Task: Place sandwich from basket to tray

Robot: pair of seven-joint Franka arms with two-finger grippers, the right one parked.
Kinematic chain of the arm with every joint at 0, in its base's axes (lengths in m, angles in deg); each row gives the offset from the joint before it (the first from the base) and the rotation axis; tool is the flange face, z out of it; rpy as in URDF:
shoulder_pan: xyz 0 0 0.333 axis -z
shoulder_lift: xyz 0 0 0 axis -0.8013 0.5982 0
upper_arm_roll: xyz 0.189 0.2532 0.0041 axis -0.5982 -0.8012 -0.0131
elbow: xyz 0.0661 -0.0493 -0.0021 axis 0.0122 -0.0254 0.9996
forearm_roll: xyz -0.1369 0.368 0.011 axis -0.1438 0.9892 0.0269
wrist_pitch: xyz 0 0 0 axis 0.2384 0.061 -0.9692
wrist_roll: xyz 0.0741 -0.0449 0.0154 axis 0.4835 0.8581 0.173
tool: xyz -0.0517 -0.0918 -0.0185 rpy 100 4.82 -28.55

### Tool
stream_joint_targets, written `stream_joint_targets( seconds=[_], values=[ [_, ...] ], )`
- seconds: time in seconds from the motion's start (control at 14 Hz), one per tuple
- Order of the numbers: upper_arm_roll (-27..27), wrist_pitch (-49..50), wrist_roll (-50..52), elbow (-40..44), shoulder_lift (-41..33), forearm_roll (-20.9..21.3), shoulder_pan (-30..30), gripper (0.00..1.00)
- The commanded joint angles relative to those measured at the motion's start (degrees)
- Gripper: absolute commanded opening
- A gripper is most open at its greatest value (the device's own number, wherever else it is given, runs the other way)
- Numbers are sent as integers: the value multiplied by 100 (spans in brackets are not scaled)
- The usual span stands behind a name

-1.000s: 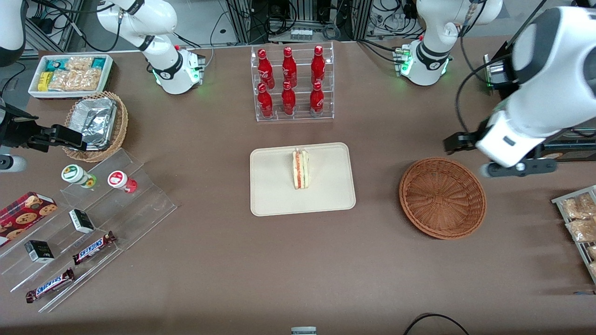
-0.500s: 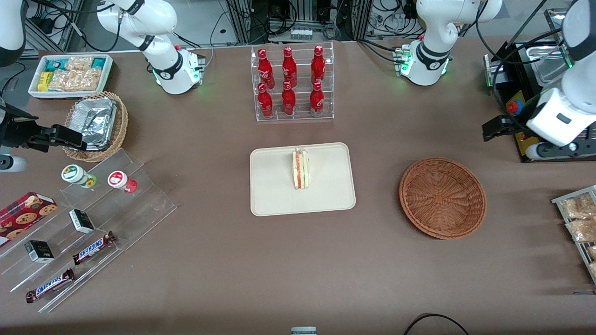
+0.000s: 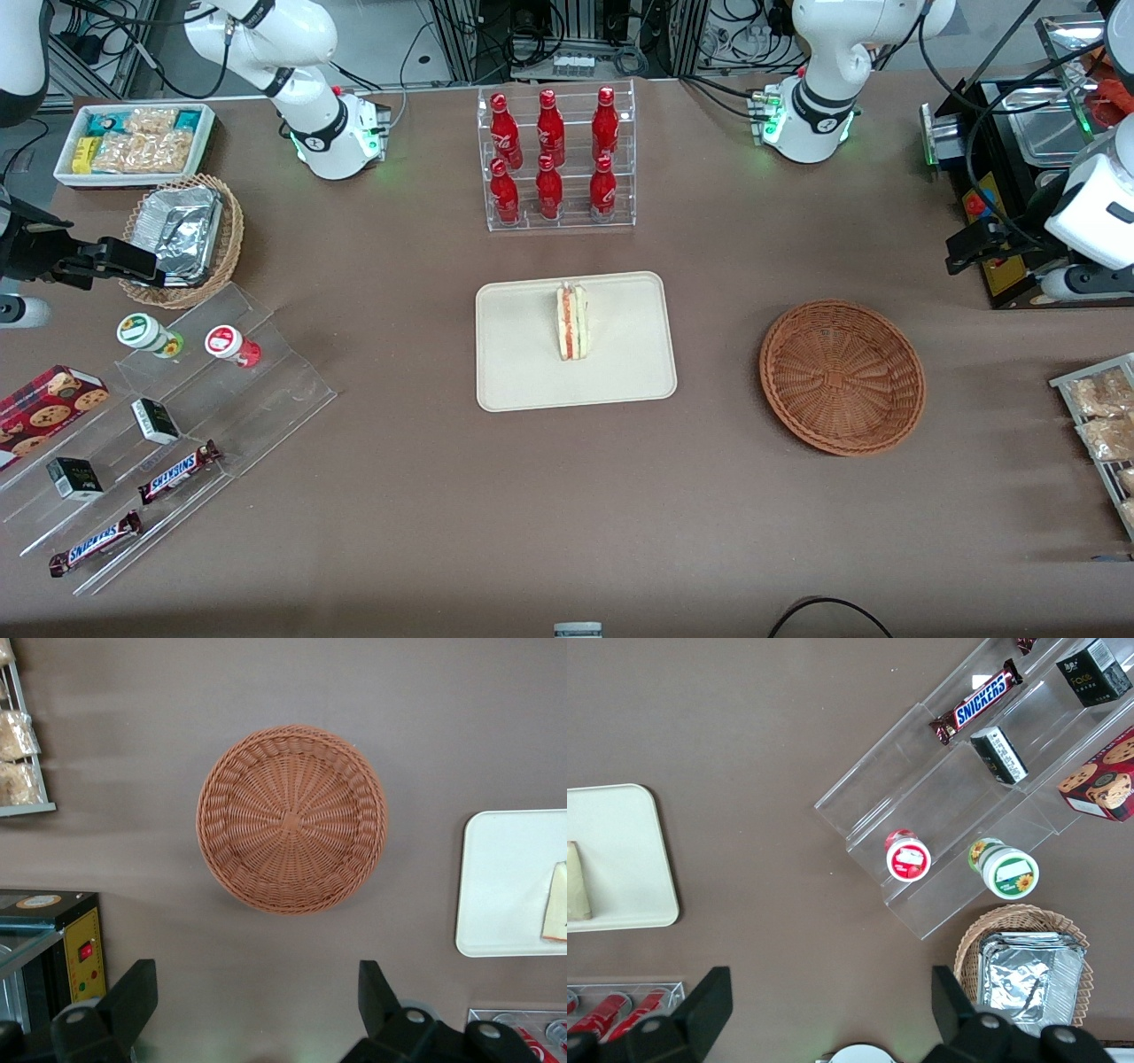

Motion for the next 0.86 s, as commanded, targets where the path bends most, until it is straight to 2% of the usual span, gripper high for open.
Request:
stream_joint_targets(
  seconds=[0.0, 0.21, 0.5, 0.79],
  values=[
    [69, -250, -177, -78, -160, 61, -54, 100],
    [69, -260, -863, -386, -442, 105, -255, 100],
    [271, -137, -372, -176, -337, 35, -432, 100],
    [280, 152, -389, -18, -354, 87, -371, 100]
  ],
)
